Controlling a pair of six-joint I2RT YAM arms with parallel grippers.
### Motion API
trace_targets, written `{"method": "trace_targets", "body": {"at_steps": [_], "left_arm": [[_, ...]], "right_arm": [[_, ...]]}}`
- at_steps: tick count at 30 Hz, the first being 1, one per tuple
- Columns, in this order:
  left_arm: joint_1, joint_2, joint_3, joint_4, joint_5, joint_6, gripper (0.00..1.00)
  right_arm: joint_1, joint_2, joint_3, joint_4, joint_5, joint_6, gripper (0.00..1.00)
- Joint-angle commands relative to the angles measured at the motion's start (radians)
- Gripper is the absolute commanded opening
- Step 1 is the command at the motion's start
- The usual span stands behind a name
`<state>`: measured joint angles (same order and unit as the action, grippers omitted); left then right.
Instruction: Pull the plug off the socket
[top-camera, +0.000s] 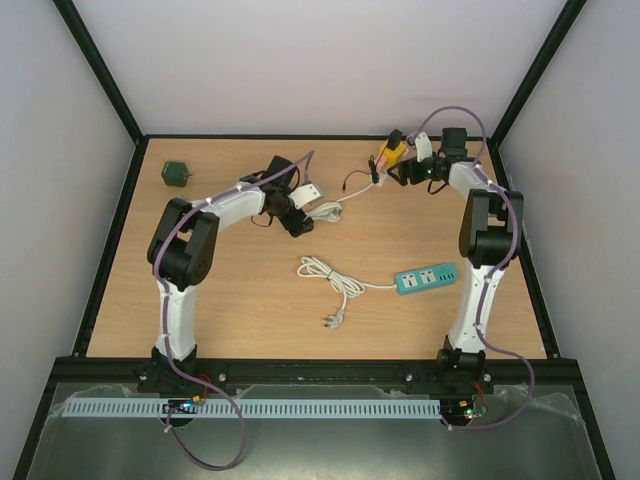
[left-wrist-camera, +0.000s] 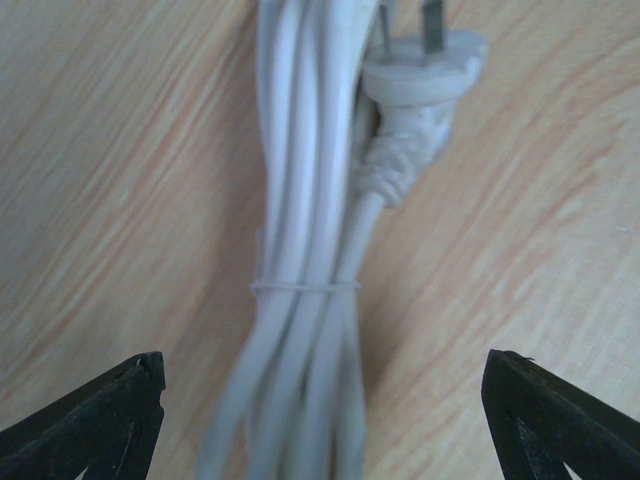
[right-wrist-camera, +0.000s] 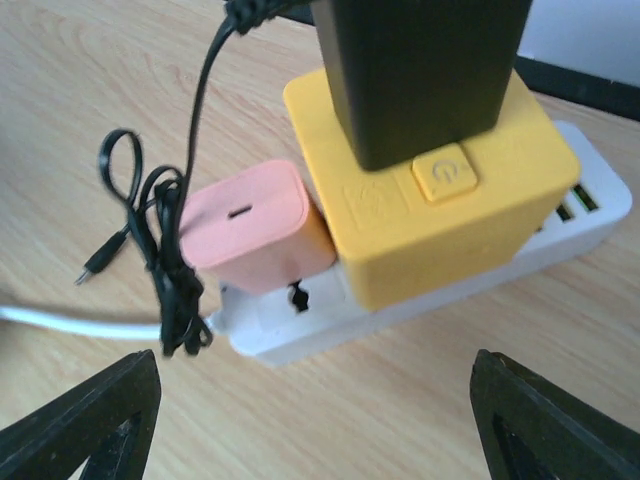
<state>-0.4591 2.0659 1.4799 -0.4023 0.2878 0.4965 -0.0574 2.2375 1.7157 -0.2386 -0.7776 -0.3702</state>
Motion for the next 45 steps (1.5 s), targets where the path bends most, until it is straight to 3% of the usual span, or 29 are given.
{"method": "trace_targets", "body": {"at_steps": [1, 10, 14, 24, 31, 36, 45], "left_arm": [[0.003, 0.061, 0.076, -0.02, -0.042, 0.028, 0.87], [0.002, 0.066, 0.043, -0.071, -0.055, 0.052, 0.38], [0.006, -0.002, -0.058, -0.074, -0.06, 0.083, 0.24], [0.089, -0.218, -0.363, -0.137, -0.082, 0.198, 0.19], [0.174, -0.376, -0.584, -0.176, -0.122, 0.317, 0.2], [0.274, -0.438, -0.677, -0.197, -0.133, 0.393, 0.2], [0.417, -0.56, -0.784, -0.228, -0.169, 0.559, 0.22]], "right_arm": [[-0.026, -0.115, -0.057, -0.012, -0.046, 0.002, 0.83], [-0.036, -0.203, -0.172, -0.005, -0.066, 0.005, 0.83], [-0.038, -0.231, -0.205, -0.003, -0.08, 0.006, 0.83], [-0.07, -0.301, -0.287, 0.034, -0.194, 0.086, 0.81], [-0.068, -0.261, -0.244, 0.162, -0.154, 0.313, 0.77], [0.0, -0.211, -0.198, 0.137, -0.136, 0.378, 0.74], [0.142, -0.107, -0.153, 0.239, -0.109, 0.518, 0.69]]}}
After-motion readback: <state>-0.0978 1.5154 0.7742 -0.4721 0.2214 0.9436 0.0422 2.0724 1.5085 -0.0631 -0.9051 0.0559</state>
